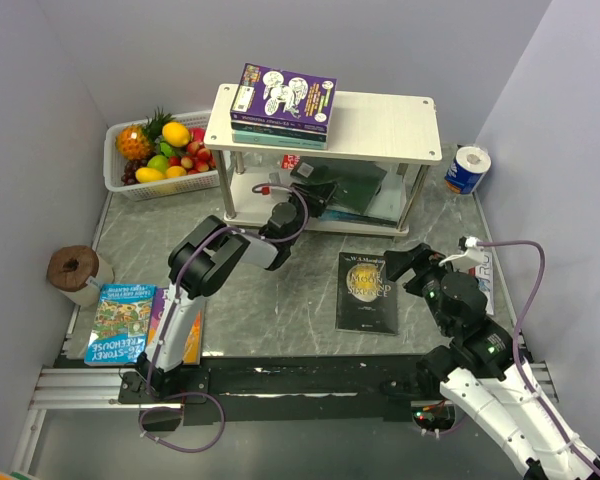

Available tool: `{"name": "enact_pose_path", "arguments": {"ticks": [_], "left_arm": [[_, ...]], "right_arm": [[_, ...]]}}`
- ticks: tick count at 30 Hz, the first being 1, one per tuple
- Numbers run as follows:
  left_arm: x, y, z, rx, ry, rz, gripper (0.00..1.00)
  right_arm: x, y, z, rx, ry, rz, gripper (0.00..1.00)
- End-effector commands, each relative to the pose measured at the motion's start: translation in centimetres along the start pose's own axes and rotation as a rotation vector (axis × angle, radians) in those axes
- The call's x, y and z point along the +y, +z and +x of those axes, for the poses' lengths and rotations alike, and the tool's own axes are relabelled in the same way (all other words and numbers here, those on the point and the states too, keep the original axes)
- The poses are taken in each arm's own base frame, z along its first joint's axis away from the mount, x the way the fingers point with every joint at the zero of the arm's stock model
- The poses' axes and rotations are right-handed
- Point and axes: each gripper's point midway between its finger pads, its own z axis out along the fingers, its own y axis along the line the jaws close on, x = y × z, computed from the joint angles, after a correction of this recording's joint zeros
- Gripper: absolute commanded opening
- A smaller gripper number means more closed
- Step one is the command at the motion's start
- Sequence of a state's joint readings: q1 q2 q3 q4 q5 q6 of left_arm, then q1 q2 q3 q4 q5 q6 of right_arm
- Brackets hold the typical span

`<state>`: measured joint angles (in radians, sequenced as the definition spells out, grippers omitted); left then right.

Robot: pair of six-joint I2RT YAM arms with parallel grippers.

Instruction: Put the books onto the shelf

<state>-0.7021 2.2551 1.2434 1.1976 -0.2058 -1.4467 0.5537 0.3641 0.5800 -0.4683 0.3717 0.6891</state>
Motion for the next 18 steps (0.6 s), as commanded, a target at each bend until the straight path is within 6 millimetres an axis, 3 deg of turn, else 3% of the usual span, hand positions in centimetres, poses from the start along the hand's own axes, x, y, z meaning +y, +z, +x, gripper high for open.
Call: {"name": "enact_pose_path", "arguments": {"ticks": [1,6,11,12,18], "left_arm": [[-13.5,-3.2,-1.0,-0.015,-0.135,0.512,0.27],[-12.9,-3.4,-0.8,-0.010,-0.133,0.496,0.43],[-12.1,-4.0,-0.6,0.007,-0.118,0.463,0.49],[-11.9,-4.2,-0.3,0.020,-0.115,0.457,0.55],[-9.9,-5.7,1.4,0.106,-0.119,0.402,0.63]], "right_arm": [[1.6,-0.5,-2.2,-0.048,0.013,-0.041,0.93],[1.7,-0.6,-2.4,-0.051,0.018,-0.044,0.93],[1.9,-0.7,-2.3,-0.047,0.025,-0.050,0.93],[1.9,-0.7,-2.3,-0.044,0.025,-0.052,0.93],[1.9,-0.8,-2.2,-0.043,0.033,-0.057,0.93]]}}
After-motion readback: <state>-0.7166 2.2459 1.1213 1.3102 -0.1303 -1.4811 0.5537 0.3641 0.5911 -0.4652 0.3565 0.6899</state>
